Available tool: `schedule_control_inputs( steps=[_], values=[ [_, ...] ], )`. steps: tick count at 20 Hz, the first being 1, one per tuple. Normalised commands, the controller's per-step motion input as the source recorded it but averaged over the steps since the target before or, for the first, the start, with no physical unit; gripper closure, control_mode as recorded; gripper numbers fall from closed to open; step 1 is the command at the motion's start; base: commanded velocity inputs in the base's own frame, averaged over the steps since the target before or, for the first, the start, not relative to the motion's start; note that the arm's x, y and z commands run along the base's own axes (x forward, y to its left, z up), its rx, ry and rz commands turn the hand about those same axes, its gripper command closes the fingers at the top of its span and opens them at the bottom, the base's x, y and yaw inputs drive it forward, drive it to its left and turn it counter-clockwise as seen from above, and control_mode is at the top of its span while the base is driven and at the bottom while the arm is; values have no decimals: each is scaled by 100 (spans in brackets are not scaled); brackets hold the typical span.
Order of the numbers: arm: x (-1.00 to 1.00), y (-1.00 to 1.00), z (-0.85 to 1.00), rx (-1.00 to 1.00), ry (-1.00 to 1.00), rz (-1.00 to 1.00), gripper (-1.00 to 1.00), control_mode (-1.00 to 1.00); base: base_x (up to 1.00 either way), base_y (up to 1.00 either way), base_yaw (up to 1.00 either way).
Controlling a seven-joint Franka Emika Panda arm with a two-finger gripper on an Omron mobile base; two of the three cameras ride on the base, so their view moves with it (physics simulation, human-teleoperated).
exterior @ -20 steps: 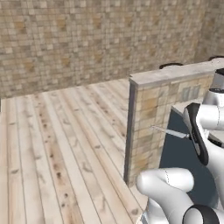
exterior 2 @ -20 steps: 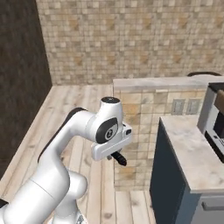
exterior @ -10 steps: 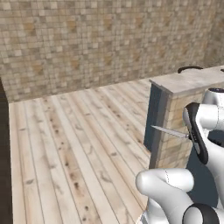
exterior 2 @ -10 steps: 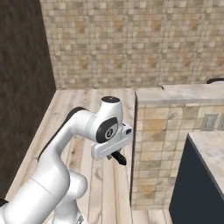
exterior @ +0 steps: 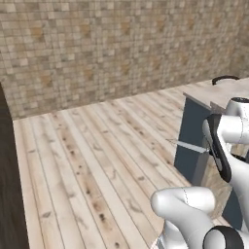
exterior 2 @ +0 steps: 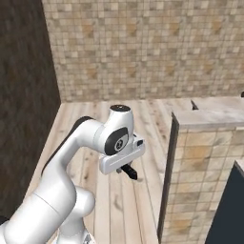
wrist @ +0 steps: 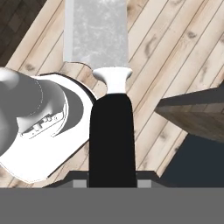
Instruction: Pick up the knife from the drawer and place it on the cutting board. Then place the meat from the plate to the cutting board.
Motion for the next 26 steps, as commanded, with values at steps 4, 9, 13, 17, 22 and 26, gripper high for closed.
schedule_control_inputs(
  steps=[4, 9, 13, 17, 22, 26],
  values=[
    [0, 0, 0, 0, 0, 0, 100, 100, 46, 61, -13],
    [0, 0, 0, 0, 0, 0, 100, 100, 49, 47, -15],
    [0, 0, 0, 0, 0, 0, 100, 100, 55, 35, -16],
    [0, 0, 0, 0, 0, 0, 100, 100, 57, 26, -19],
    [0, 0, 0, 0, 0, 0, 100, 100, 55, 16, -23],
    [0, 0, 0, 0, 0, 0, 100, 100, 52, 4, -27]
  ],
)
